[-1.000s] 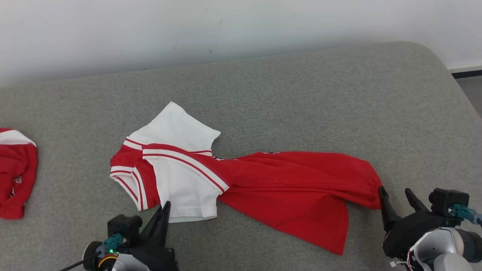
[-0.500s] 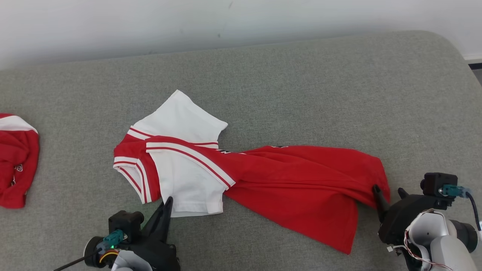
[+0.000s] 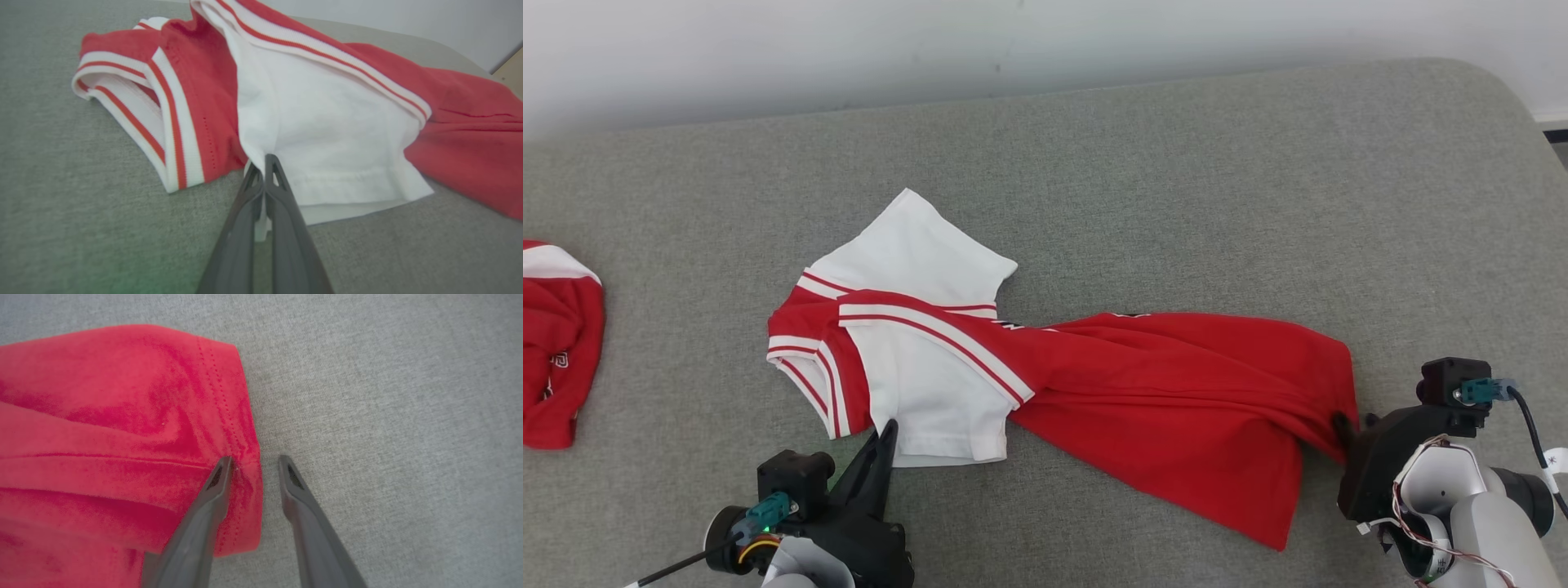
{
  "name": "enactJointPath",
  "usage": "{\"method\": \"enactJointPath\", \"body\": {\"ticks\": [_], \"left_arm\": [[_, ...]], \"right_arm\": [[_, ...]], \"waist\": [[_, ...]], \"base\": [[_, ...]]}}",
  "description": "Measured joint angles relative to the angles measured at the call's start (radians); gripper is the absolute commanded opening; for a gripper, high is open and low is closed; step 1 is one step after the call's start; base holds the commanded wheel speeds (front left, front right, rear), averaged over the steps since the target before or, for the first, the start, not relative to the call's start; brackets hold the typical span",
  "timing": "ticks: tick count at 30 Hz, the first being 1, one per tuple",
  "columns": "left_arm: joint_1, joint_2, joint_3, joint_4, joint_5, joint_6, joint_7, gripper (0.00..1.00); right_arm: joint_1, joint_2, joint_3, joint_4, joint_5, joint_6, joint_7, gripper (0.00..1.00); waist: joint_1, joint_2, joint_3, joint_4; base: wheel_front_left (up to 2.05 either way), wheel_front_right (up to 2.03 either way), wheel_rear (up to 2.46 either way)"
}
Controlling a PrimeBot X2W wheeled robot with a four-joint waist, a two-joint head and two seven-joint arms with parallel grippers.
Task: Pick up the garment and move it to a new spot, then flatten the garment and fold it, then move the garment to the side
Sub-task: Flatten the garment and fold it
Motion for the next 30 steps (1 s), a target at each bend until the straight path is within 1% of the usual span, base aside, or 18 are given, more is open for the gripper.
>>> {"method": "enactJointPath", "body": {"ticks": [2,3,8,11,15,17,19,20,22,23,27,30], "left_arm": [[0.0,0.001,-0.001,0.0,-0.001,0.002,0.0,0.0],[0.0,0.001,-0.002,0.0,-0.001,0.003,0.0,0.0],[0.0,0.004,-0.002,0.003,-0.007,0.007,-0.001,0.0],[-0.001,0.006,0.005,-0.003,-0.011,0.006,-0.007,0.0],[-0.03,0.004,0.055,-0.057,-0.067,-0.012,-0.02,0.0],[-0.064,0.007,0.086,-0.092,-0.11,-0.028,-0.017,0.0],[-0.097,0.022,0.11,-0.135,-0.147,-0.038,0.009,0.0],[-0.122,0.025,0.128,-0.155,-0.187,-0.046,0.026,0.0],[-0.19,0.042,0.151,-0.2,-0.233,-0.055,0.064,0.0],[-0.19,0.042,0.151,-0.2,-0.233,-0.055,0.064,0.0],[-0.337,0.063,0.212,-0.248,-0.363,-0.063,0.154,0.0],[-0.429,0.071,0.256,-0.261,-0.438,-0.063,0.203,0.0]], "right_arm": [[0.0,0.001,0.0,-0.005,-0.01,0.0,0.018,0.11],[0.0,0.002,0.0,-0.008,-0.01,0.0,0.022,0.0],[0.006,0.004,-0.003,-0.034,-0.018,0.0,0.016,0.0],[0.002,0.005,0.006,-0.065,-0.001,0.0,-0.014,0.0],[-0.025,0.009,0.029,-0.125,0.108,0.0,-0.041,0.0],[-0.059,0.012,0.04,-0.164,0.19,0.0,-0.045,0.0],[-0.096,0.013,0.049,-0.204,0.267,0.0,-0.045,0.0],[-0.116,0.013,0.048,-0.221,0.303,0.0,-0.044,0.0],[-0.165,0.014,0.044,-0.25,0.368,0.0,-0.033,0.0],[-0.165,0.014,0.044,-0.25,0.368,0.0,-0.033,0.0],[-0.281,0.015,0.04,-0.277,0.473,0.0,0.009,0.0],[-0.37,0.015,0.039,-0.272,0.512,0.0,0.036,0.0]], "waist": [[0.0,0.0,0.0,0.002],[0.0,0.0,-0.001,0.003],[0.0,0.0,-0.008,0.004],[0.0,0.0,-0.013,0.003],[0.0,0.0,-0.019,0.002],[0.0,0.0,-0.02,0.0],[0.0,0.0,-0.021,-0.003],[0.0,0.0,-0.021,-0.003],[0.0001,0.0,-0.019,-0.002],[0.0001,0.0,-0.019,-0.002],[0.0001,-0.0001,-0.012,-0.007],[0.0001,-0.0001,-0.003,-0.014]], "base": [[0.0,0.0,0.0],[0.0,0.0,0.0],[0.0,0.0,0.0],[0.0,0.0,0.0],[0.0,0.0,0.0],[0.0,0.0,0.0],[0.0,0.0,0.0],[0.0,0.0,0.0],[0.0,0.0,0.0],[0.0,0.0,0.0],[0.0,0.0,0.0],[0.0,0.0,0.0]]}}
